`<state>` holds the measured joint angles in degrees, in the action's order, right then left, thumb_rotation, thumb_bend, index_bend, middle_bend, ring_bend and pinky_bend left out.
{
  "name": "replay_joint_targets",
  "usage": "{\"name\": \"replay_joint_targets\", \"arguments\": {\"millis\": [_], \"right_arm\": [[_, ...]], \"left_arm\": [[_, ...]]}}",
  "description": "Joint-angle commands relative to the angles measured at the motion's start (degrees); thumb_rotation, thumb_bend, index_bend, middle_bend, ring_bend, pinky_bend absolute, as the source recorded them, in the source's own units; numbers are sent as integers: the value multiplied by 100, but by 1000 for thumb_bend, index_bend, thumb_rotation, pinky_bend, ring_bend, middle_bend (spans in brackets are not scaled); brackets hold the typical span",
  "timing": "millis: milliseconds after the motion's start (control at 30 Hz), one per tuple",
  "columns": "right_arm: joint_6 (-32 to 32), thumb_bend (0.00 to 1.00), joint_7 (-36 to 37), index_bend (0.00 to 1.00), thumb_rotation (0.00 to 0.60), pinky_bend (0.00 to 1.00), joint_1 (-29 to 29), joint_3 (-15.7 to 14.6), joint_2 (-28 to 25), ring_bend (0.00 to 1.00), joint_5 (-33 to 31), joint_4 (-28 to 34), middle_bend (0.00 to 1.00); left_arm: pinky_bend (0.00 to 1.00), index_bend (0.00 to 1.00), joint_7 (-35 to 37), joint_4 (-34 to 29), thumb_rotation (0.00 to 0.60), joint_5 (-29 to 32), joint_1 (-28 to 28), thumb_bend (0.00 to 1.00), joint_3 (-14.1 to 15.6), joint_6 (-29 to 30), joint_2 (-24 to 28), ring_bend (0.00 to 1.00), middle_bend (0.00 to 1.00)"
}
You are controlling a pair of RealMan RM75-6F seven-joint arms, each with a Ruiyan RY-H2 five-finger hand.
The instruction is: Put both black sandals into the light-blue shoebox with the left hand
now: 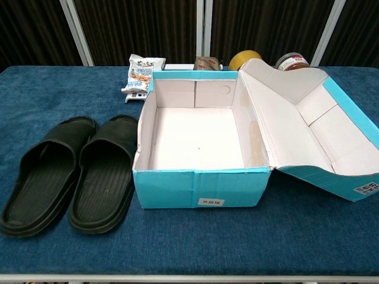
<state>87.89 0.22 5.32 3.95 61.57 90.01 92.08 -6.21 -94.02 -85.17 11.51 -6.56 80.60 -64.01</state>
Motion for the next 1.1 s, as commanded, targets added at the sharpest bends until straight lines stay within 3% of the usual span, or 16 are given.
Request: {"name": "replay_joint_targets", "arguments": {"millis": [33, 167, 367, 500, 667, 1100], "right_arm": [[32, 26, 48, 0, 600, 0, -7, -2, -10, 0, 48, 1, 0], [29, 26, 100, 0, 600, 0, -25, -49, -17, 0, 90, -13, 0], [61, 26, 110, 0, 600, 0, -52, -62, -116, 0, 114, 30, 0], [82, 26, 123, 0, 600, 0, -68, -75, -136, 0, 136, 37, 0], [64, 26, 184, 0, 600, 0, -76, -91, -136, 0, 129, 15, 0], [53, 26, 422, 0, 600, 0, -98, -98, -187, 0, 99, -128, 0]], "left_arm": [[224, 156, 173, -97, 600, -68, 427, 86, -215, -416, 73, 245, 77], [484, 156, 201, -386, 600, 80, 886, 85, -338, -1041, 37, 455, 114], [671, 153, -146, -781, 600, 793, 1557, 85, -352, -2273, -185, 590, 130], [721, 114, -335, -809, 600, 1335, 1927, 78, -277, -2962, -446, 609, 78], [740, 90, -863, -765, 600, 1994, 2303, 66, -206, -3314, -844, 617, 47], [742, 85, -2137, -593, 600, 3681, 3110, 66, 4, -3289, -1657, 643, 36]]}}
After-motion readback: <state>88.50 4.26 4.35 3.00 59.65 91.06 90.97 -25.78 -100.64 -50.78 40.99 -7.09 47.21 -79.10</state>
